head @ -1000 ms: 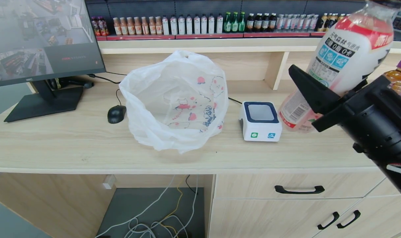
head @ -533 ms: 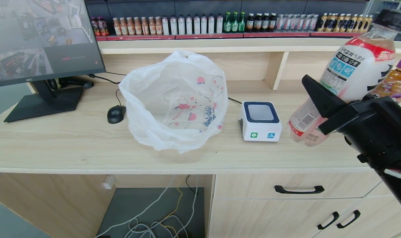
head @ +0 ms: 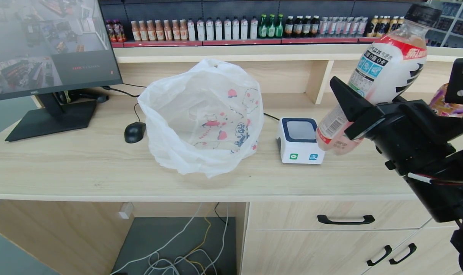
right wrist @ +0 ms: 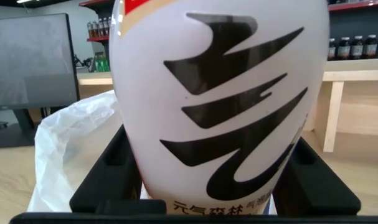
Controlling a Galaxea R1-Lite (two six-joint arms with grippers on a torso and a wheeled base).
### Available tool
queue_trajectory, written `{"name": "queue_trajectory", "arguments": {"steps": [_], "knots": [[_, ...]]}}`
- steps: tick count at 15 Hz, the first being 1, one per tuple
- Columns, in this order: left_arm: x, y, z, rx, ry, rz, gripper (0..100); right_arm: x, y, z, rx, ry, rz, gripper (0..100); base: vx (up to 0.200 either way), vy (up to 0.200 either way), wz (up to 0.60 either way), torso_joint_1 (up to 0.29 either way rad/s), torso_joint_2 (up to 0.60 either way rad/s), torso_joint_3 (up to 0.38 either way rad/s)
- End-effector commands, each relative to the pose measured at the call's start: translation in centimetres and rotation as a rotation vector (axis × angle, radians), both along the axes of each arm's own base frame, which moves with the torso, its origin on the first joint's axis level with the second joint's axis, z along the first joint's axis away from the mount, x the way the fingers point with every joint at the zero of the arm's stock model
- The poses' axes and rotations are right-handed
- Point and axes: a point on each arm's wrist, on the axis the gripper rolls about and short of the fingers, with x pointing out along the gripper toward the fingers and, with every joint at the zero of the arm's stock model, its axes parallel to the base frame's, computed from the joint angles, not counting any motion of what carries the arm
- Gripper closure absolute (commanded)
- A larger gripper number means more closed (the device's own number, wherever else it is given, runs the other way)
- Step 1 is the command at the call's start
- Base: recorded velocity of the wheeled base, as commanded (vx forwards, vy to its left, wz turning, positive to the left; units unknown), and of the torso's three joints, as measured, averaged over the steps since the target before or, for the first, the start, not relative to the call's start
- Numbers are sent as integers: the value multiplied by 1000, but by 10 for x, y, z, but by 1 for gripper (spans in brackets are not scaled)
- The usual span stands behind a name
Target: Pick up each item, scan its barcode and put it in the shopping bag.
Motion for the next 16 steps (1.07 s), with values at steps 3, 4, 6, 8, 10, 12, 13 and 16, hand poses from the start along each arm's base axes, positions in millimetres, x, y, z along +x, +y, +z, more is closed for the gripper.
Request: {"name": "queue_trajectory", "arguments": {"steps": [3,4,6,8,10,12,13,16], "knots": [[0,0,0,-2,-1,1,0,-9,-5,-8,-5,31,12,100,0,200,0,4,2,4],[0,0,0,-2,-1,1,0,-11,-6,-8,-5,31,12,100,0,200,0,7,2,2],[0,0,0,-5,-1,1,0,-15,-9,-13,-18,50,13,100,0,200,0,-2,2,0],[0,0,0,-3,-1,1,0,-16,-9,-12,-15,46,15,100,0,200,0,2,-2,5],[0,0,0,-3,-1,1,0,-15,-9,-10,-10,41,14,100,0,200,0,0,-2,2],[0,0,0,-3,-1,1,0,-13,-8,-8,-4,35,15,100,0,200,0,2,5,0],[0,0,0,-3,-1,1,0,-13,-8,-8,-3,35,15,100,0,200,0,2,7,2],[0,0,0,0,-1,-1,0,-13,-7,-7,-2,30,23,100,0,133,0,3,-2,0]]}}
